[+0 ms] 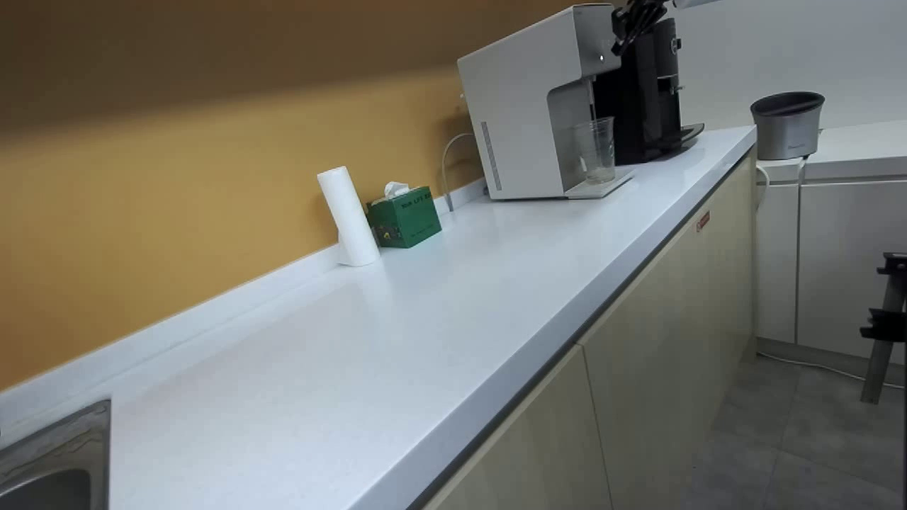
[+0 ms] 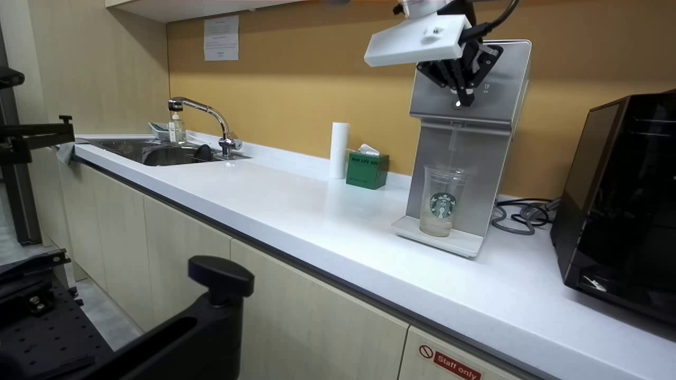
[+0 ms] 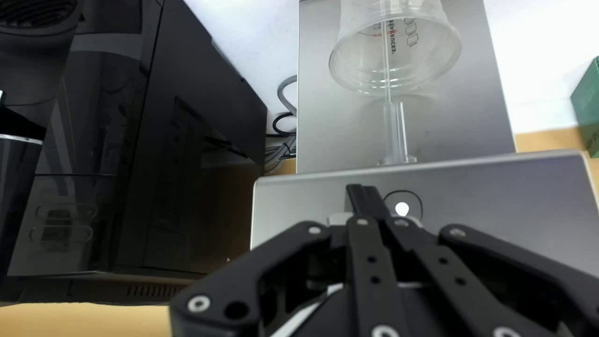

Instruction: Press one button on the coffeemaker.

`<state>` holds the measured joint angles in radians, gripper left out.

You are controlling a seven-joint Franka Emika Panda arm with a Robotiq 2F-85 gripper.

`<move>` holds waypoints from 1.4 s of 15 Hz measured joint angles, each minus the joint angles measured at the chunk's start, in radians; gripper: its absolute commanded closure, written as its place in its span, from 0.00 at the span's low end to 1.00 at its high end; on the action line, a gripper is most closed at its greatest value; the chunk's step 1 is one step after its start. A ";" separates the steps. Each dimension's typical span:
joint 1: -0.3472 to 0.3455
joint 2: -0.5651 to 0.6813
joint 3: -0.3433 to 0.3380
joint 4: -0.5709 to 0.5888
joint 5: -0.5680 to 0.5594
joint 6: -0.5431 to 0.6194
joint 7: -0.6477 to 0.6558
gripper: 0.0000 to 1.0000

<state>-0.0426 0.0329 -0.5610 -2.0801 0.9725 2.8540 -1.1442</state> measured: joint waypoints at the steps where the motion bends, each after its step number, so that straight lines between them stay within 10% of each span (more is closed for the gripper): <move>1: -0.001 -0.012 -0.002 -0.014 -0.046 -0.001 0.036 1.00; 6: -0.149 -0.110 0.105 -0.114 -0.408 -0.019 0.307 1.00; 8: -0.176 -0.165 0.112 -0.150 -0.515 -0.032 0.383 0.74; 17: -0.205 -0.292 0.135 -0.181 -0.659 -0.229 0.547 0.12; 19: -0.196 -0.291 0.135 -0.181 -0.659 -0.259 0.557 0.52; 21: -0.188 -0.289 0.136 -0.181 -0.659 -0.275 0.561 0.59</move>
<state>-0.2306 -0.2558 -0.4253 -2.2614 0.3133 2.5791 -0.5830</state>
